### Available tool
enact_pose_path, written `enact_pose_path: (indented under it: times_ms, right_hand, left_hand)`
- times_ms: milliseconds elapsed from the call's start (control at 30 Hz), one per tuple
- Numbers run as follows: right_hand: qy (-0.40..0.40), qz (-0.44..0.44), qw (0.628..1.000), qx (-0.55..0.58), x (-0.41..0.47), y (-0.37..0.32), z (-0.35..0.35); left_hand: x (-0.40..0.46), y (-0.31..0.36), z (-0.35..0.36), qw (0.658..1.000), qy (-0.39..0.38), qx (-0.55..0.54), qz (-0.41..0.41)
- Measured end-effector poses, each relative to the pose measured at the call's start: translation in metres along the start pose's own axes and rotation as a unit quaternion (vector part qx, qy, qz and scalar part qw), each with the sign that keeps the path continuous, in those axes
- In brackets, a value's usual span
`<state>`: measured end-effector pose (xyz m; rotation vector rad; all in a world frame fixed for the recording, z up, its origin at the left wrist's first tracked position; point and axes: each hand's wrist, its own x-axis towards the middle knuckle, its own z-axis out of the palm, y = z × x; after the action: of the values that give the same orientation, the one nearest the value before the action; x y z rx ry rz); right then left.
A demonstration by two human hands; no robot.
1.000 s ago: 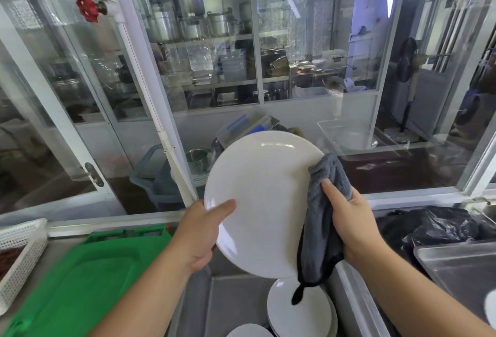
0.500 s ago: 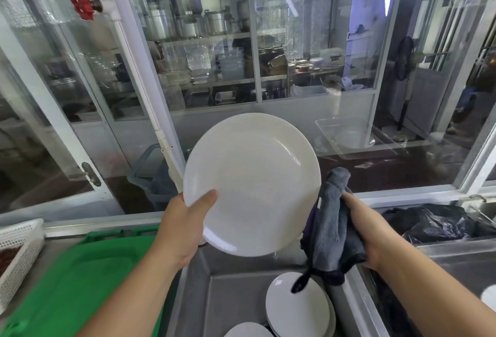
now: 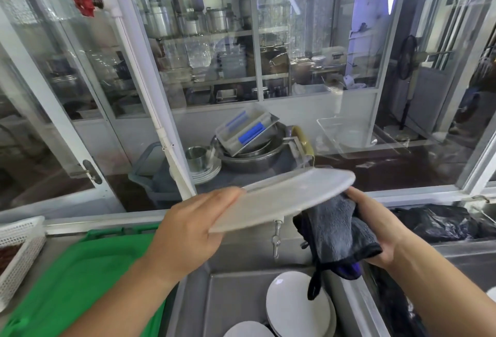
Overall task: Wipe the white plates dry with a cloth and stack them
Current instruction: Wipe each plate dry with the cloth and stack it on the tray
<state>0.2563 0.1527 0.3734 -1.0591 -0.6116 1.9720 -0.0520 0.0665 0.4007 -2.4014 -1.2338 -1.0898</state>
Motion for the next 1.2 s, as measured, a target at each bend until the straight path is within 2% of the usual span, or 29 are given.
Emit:
enact_pose_path:
  times_ms: [100, 233, 400, 567, 600, 667, 700, 733, 767, 833, 867, 900, 933, 967, 1200]
  right_hand:
    - [-0.052, -0.003, 0.998, 0.033, -0.001, -0.006, -0.001]
    - [-0.111, 0.015, 0.994, -0.007, -0.009, -0.003, 0.0]
    - [-0.081, -0.005, 0.996, -0.036, -0.005, 0.011, -0.003]
    - [-0.06, -0.07, 0.996, -0.005, 0.0, 0.021, -0.007]
    - [-0.061, -0.084, 0.995, 0.006, -0.001, 0.023, -0.007]
    - [-0.064, -0.107, 0.992, 0.034, -0.002, 0.026, -0.007]
    - [-0.065, -0.116, 0.99, 0.045, -0.002, 0.028, -0.008]
    - [-0.064, -0.121, 0.989, 0.051, -0.002, 0.029, -0.008]
    - [-0.065, -0.124, 0.989, 0.055, -0.002, 0.029, -0.009]
    - [-0.072, -0.129, 0.987, 0.065, -0.002, 0.029, -0.01]
    - [-0.073, -0.132, 0.986, 0.07, -0.002, 0.029, -0.01]
    - [-0.071, -0.134, 0.986, 0.071, -0.002, 0.029, -0.009]
    - [-0.069, -0.135, 0.986, 0.07, -0.002, 0.029, -0.009]
    - [-0.068, -0.136, 0.986, 0.069, -0.001, 0.029, -0.009]
    - [-0.07, -0.146, 0.985, 0.061, 0.003, 0.03, -0.005]
  left_hand:
    - [-0.003, -0.004, -0.001, 0.995, -0.068, 0.048, 0.061]
    - [-0.007, -0.004, 0.001, 0.988, -0.06, 0.055, 0.133]
    - [-0.015, -0.012, 0.009, 0.986, -0.089, 0.028, 0.139]
    - [-0.025, -0.022, 0.019, 0.995, -0.065, 0.015, 0.073]
    - [-0.026, -0.021, 0.021, 0.998, -0.046, 0.009, 0.032]
    - [-0.025, -0.019, 0.025, 0.994, -0.007, -0.046, -0.103]
    - [-0.023, -0.016, 0.027, 0.978, 0.012, -0.097, -0.187]
    - [-0.022, -0.013, 0.029, 0.946, 0.033, -0.159, -0.279]
    - [-0.019, -0.009, 0.03, 0.894, 0.059, -0.237, -0.375]
    - [-0.016, -0.004, 0.03, 0.729, 0.107, -0.427, -0.524]
    - [-0.014, 0.0, 0.03, 0.647, 0.111, -0.5, -0.565]
    - [-0.013, 0.004, 0.029, 0.59, 0.103, -0.55, -0.582]
    - [-0.014, 0.007, 0.028, 0.561, 0.09, -0.58, -0.584]
    - [-0.013, 0.01, 0.028, 0.55, 0.079, -0.597, -0.579]
    - [0.001, 0.026, 0.034, 0.521, 0.071, -0.621, -0.581]
